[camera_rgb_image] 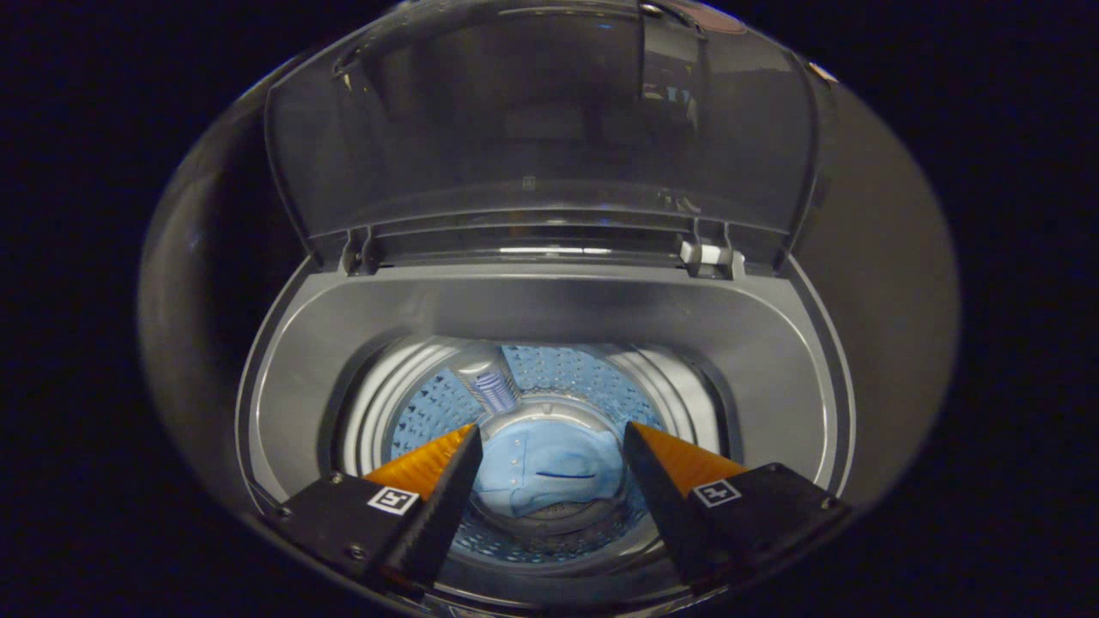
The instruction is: Put the clothes into the washing machine and then close the washing machine lid.
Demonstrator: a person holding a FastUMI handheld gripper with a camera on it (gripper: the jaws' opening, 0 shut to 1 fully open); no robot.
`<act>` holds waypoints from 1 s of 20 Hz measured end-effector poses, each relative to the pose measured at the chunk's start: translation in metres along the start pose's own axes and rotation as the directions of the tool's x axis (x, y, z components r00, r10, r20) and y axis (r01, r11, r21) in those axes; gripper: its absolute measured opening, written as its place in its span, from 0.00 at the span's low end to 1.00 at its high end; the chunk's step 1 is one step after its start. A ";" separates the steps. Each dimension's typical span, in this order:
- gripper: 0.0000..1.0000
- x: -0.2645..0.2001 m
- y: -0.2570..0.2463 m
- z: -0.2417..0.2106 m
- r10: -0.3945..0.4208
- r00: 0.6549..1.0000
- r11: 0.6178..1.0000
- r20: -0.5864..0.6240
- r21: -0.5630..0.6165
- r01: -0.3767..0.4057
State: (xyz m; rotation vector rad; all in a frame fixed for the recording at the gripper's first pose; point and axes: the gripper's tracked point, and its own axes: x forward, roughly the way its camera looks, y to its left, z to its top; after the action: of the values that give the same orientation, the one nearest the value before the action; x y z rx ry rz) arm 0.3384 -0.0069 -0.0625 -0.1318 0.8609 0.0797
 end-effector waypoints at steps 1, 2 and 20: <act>1.00 -0.002 0.001 0.000 -0.005 1.000 1.000 0.005 -0.016 0.005; 1.00 -0.002 0.002 0.001 -0.007 1.000 1.000 0.006 -0.024 0.007; 0.98 -0.165 0.021 0.141 -0.034 0.856 0.997 0.516 -0.036 0.061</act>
State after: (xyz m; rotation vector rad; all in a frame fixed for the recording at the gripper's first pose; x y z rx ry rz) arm 0.3343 0.0318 0.1521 -0.1705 0.3153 0.0857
